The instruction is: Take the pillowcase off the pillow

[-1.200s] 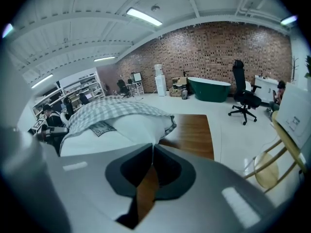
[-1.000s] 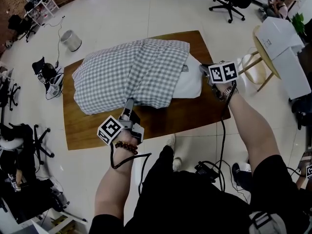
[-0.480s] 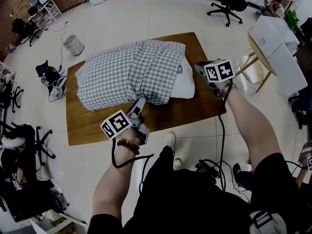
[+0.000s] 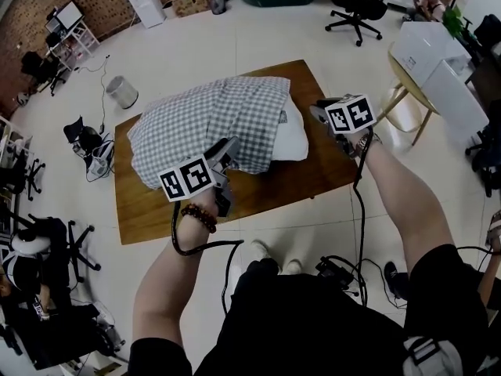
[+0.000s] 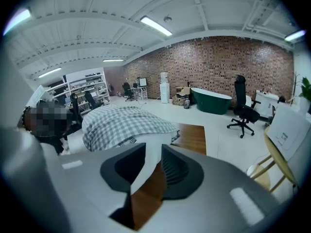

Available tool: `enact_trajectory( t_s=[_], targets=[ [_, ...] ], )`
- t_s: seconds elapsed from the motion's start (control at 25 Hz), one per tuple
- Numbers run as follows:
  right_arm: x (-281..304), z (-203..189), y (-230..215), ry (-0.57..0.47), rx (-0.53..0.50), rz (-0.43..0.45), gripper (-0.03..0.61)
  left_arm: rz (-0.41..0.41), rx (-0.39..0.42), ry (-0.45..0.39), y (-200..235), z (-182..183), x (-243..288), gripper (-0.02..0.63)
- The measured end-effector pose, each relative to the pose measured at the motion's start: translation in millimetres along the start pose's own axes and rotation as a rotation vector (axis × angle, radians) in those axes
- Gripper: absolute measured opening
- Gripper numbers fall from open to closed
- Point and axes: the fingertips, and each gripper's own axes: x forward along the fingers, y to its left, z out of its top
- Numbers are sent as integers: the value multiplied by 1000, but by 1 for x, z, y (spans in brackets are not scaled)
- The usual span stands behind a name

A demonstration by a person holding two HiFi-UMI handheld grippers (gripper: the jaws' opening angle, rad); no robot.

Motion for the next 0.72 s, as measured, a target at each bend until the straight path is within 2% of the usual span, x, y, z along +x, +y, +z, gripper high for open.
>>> enact_trajectory(
  t_s=[0.28, 0.56, 0.72],
  targets=[
    [8, 11, 1, 21, -10, -11, 103, -2, 228, 166, -5, 45, 15, 189],
    [16, 19, -28, 48, -10, -11, 134, -33, 507, 321, -26, 83, 68, 221],
    [35, 19, -42, 57, 9, 16, 149, -52, 593, 393, -22, 104, 96, 239]
  ],
)
